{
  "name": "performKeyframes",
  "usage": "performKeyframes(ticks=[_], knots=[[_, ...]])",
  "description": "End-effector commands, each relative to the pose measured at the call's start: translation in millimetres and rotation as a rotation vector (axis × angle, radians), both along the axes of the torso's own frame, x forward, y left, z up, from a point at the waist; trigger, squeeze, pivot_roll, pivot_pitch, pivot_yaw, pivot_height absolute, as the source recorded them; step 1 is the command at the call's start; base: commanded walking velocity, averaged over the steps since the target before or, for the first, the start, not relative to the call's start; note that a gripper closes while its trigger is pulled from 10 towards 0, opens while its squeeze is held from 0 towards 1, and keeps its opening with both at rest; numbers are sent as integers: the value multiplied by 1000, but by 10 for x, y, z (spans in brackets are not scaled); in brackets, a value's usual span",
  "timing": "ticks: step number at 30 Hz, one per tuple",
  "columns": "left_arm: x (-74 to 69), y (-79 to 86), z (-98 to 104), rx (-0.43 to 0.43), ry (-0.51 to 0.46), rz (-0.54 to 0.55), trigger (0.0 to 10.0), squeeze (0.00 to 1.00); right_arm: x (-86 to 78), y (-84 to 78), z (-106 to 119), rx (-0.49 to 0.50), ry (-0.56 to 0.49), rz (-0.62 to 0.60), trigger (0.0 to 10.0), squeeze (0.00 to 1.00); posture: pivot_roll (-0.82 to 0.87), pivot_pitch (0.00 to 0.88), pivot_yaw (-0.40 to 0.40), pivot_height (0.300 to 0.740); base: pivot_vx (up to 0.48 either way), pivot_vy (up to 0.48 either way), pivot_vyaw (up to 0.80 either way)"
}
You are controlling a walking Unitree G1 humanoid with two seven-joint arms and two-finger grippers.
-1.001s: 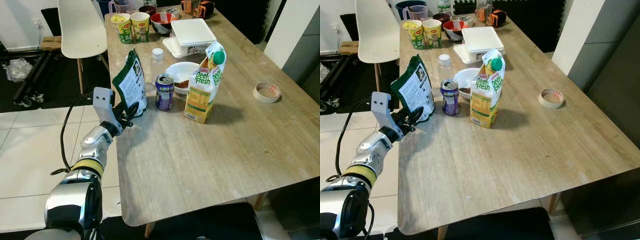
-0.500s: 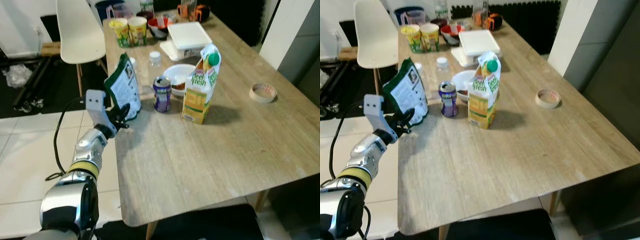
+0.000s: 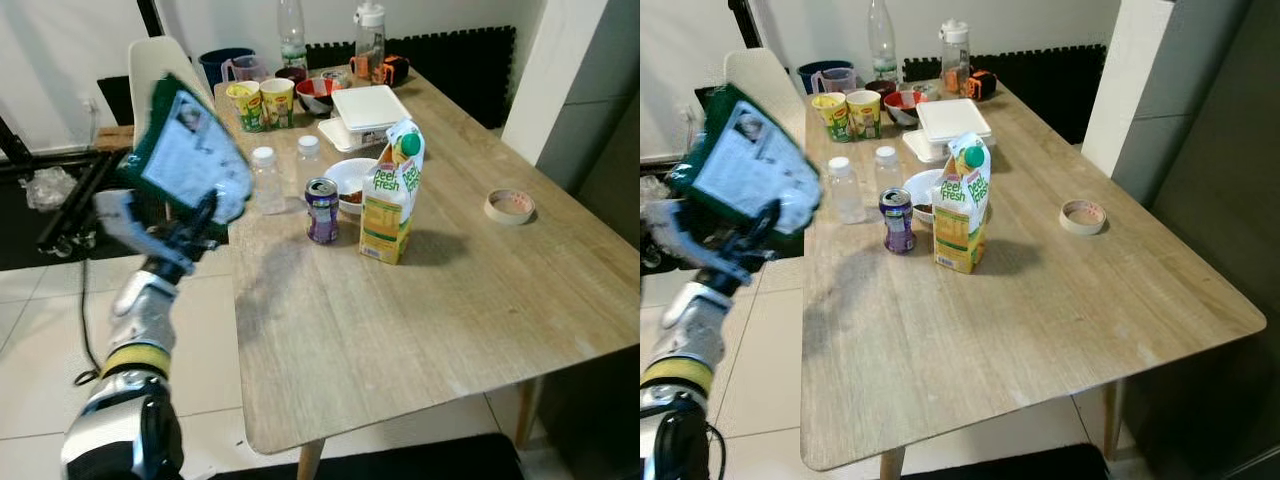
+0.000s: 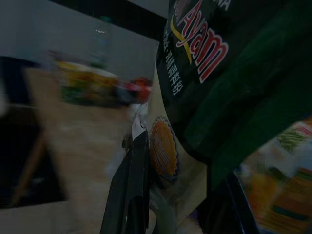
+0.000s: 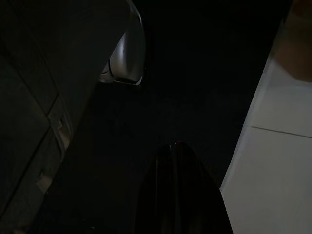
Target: Restocking fridge
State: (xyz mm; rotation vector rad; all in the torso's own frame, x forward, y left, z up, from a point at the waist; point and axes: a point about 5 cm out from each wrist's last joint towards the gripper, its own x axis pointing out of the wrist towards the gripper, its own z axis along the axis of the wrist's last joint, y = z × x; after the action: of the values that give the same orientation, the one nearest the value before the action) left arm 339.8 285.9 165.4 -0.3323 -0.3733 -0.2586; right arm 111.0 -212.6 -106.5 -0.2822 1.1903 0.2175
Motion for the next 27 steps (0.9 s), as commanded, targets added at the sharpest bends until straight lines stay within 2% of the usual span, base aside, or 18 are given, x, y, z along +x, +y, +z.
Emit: performKeyframes(ticks=[1,2,3,7,8,10,12,13,14,16,17,19,20,22,23,25,26,27], knots=[[-252,468,-75,20,33,223,10000,0,45,121,-6,40,-13,-6,10000,0,-81,0,57,740,0,0,0],[-252,468,-75,20,33,223,10000,0,45,121,-6,40,-13,-6,10000,0,-81,0,57,740,0,0,0],[-404,648,-211,57,106,323,10000,0,48,122,-6,39,-10,-4,10000,0,-76,0,58,740,0,0,0],[-831,1011,-615,10,327,558,10000,0,68,103,1,34,-10,-8,10000,0,-75,0,62,740,0,0,0],[-831,1011,-615,10,327,558,10000,0,68,103,1,34,-10,-8,10000,0,-75,0,62,740,0,0,0],[-1073,1109,-840,-30,431,650,10000,0,87,98,7,33,-14,-10,10000,0,-70,0,58,740,0,0,0],[-1359,1154,-1127,-70,578,737,10000,0,99,100,10,34,-16,-10,10000,0,-68,0,56,740,0,0,0],[-1359,1154,-1127,-70,578,737,10000,0,99,100,10,34,-16,-10,10000,0,-68,0,56,740,0,0,0],[-1498,1142,-1278,-95,656,771,10000,0,104,102,11,35,-16,-10,10000,0,-67,0,54,740,0,0,0],[-1755,1031,-1592,-147,813,809,10000,0,128,106,18,36,-19,-9,10000,0,-70,0,50,740,0,0,0],[-1755,1031,-1592,-147,813,809,10000,0,128,106,18,36,-19,-9,10000,0,-70,0,50,740,0,0,0],[-2021,818,-1923,-185,984,816,10000,0,162,114,27,39,-25,-8,10000,0,-70,0,47,740,0,0,0],[-2021,818,-1923,-185,984,816,10000,0,162,114,27,39,-25,-8,10000,0,-70,0,47,740,0,0,0],[-2349,455,-2294,-198,1213,777,10000,0,186,121,33,40,-28,-4,10000,0,-65,0,38,740,0,0,0],[-2349,455,-2294,-198,1213,777,10000,0,186,121,33,40,-28,-4,10000,0,-65,0,38,740,0,0,0],[-2658,76,-2563,-169,1418,694,10000,0,197,119,36,38,-28,0,10000,0,-76,0,39,740,0,0,0],[-2658,76,-2563,-169,1418,694,10000,0,197,119,36,38,-28,0,10000,0,-76,0,39,740,0,0,0],[-2773,-91,-2650,-144,1496,646,10000,0,202,118,38,37,-29,0,10000,0,-78,0,37,740,0,0,0]])
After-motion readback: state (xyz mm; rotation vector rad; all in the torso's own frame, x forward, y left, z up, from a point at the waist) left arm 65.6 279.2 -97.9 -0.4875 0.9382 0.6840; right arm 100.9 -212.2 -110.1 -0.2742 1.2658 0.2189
